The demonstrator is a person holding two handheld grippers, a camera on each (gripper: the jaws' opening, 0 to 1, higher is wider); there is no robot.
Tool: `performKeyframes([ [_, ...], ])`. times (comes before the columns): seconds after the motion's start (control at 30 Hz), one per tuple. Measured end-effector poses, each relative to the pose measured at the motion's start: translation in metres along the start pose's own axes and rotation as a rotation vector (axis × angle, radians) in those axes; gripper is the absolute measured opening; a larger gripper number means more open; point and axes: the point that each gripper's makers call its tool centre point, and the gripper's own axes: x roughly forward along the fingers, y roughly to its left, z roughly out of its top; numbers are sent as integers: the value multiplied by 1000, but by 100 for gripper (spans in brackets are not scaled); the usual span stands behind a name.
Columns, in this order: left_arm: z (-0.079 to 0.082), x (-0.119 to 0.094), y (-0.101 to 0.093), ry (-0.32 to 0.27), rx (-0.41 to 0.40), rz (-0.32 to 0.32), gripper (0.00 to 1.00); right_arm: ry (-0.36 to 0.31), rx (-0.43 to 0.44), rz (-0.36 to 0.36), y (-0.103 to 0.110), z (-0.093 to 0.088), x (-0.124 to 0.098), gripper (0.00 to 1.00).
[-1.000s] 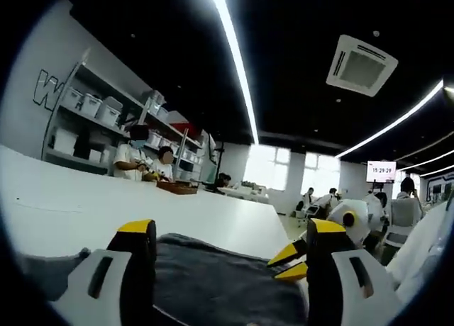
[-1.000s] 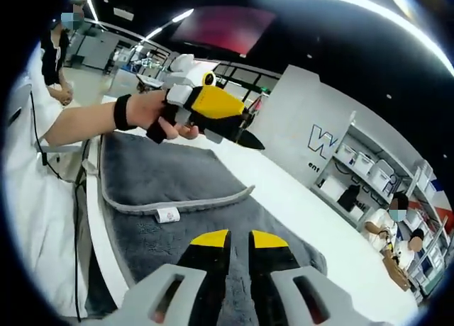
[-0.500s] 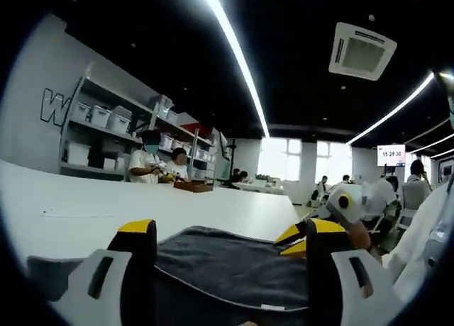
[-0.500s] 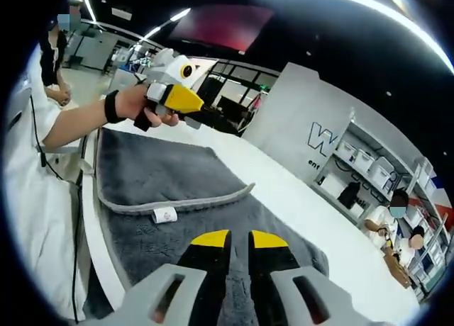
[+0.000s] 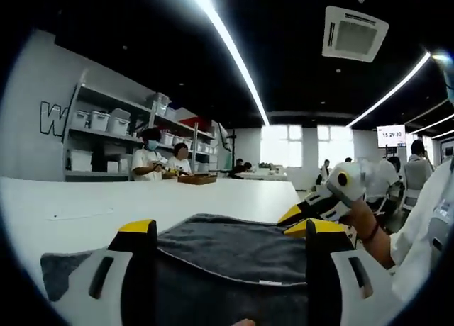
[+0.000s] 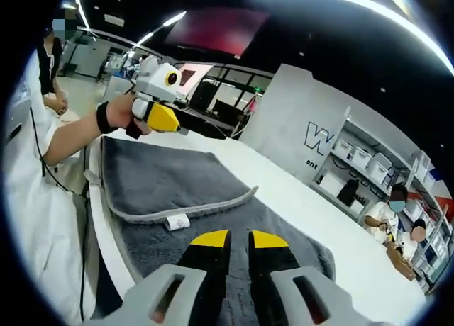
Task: Open the folded towel by lifting each exposed corner and separating the folded layers until the towel lies flat within the target outline without major curled edges
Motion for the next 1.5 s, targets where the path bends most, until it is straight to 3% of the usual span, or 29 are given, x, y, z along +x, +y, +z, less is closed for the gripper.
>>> performKeyframes([
  [0.77,-19,-23,-14,34,64,50,83,-81,78,15,3,13,-2,5],
  [0.87,-21,-24,-18,30,70,48,83,-89,82,24,2,18,3,5],
  [0.93,-27,-21,-24,41,33,14,83,-90,82,23,1,19,4,6],
  [1.07,-28,-19,-27,35,48,21,81,-99,94,31,-1,21,5,6],
  [1.33,-36,-20,-32,62,87,40,80,-114,102,59,0,27,12,10],
  [1.4,-38,-19,-33,76,91,41,79,-114,104,62,0,28,13,10],
  [1.43,-44,-20,-35,113,115,42,79,-119,104,70,1,31,15,10],
  [1.5,-45,-19,-37,111,120,39,79,-122,100,74,1,33,16,10],
])
